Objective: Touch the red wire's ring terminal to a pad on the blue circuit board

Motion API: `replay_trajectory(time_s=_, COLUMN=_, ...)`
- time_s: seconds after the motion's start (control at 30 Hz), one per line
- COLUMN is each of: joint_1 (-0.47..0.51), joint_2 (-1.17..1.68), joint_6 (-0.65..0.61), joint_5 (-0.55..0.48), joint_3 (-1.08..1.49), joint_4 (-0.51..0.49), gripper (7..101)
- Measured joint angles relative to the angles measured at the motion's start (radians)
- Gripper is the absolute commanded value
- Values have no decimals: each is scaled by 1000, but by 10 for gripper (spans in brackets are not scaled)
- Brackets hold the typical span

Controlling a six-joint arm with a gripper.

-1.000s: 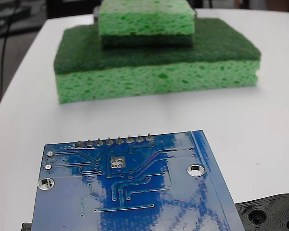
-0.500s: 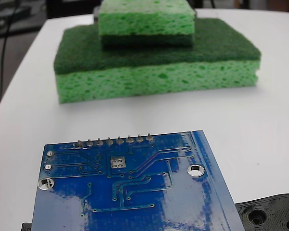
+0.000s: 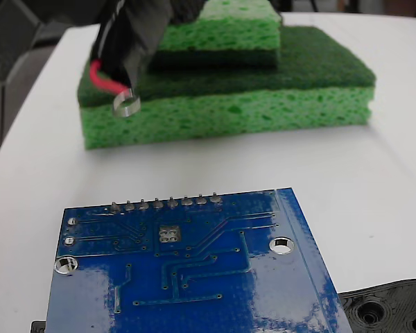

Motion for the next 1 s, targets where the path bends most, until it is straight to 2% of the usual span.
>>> replay_trajectory(time_s=0.23, joint_1=-32, joint_2=-28, joint_6=60, joint_5=40, joint_3=-3, joint_4=0, gripper=1003)
replay_trajectory(time_s=0.57, joint_1=-95, joint_2=-141, joint_6=109, joint_5=107, joint_3=-126, joint_4=78, gripper=1003)
replay_trajectory(time_s=1.0, joint_1=-106, joint_2=-123, joint_6=127, joint_5=130, joint_3=-66, joint_4=44, gripper=1003)
